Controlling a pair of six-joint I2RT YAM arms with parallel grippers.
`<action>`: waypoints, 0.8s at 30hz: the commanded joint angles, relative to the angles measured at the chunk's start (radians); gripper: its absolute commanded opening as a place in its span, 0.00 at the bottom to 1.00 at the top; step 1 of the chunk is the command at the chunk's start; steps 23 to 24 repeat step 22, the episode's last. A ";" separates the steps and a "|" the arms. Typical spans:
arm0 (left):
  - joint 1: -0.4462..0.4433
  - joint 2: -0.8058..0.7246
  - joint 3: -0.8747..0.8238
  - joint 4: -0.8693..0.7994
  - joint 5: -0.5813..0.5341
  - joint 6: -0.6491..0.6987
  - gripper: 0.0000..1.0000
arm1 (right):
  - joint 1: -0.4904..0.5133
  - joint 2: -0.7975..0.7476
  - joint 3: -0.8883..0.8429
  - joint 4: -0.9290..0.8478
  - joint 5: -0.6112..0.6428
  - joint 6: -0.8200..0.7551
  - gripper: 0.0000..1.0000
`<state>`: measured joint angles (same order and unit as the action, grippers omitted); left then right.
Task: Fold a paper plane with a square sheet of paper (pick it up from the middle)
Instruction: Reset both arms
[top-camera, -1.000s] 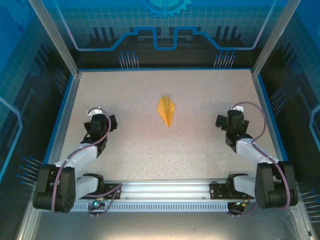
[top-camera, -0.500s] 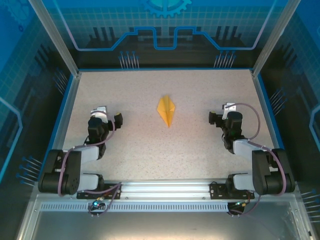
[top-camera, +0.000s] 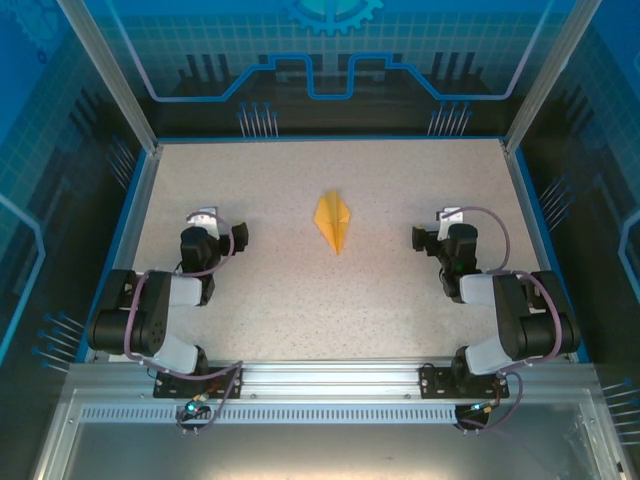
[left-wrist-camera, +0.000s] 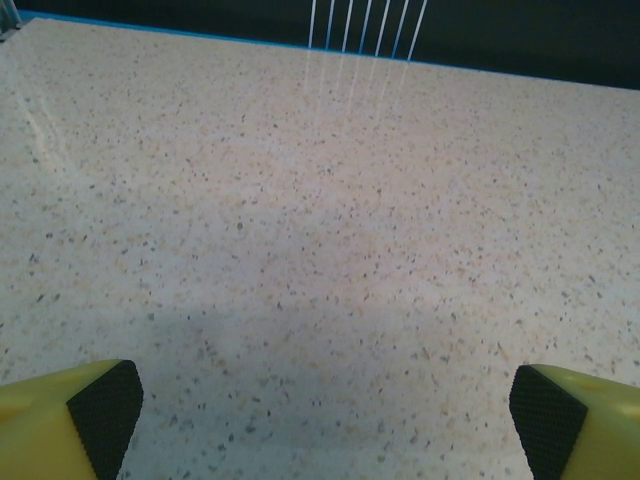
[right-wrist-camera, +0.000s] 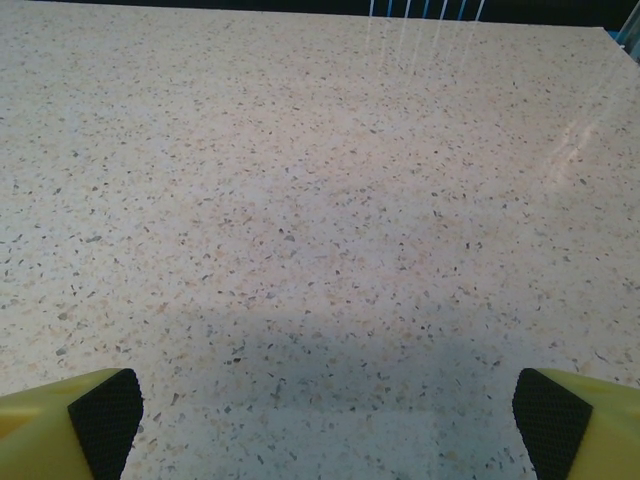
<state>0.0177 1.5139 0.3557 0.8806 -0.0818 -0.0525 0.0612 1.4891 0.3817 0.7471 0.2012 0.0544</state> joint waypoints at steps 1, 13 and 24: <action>0.002 0.003 0.025 -0.016 -0.011 0.006 0.99 | 0.015 0.010 0.025 0.047 0.015 -0.018 0.99; -0.011 0.009 0.056 -0.071 0.067 0.052 0.98 | 0.015 0.010 0.025 0.049 0.015 -0.018 0.99; -0.014 0.009 0.059 -0.075 0.057 0.052 0.99 | 0.015 0.010 0.024 0.049 0.014 -0.018 0.99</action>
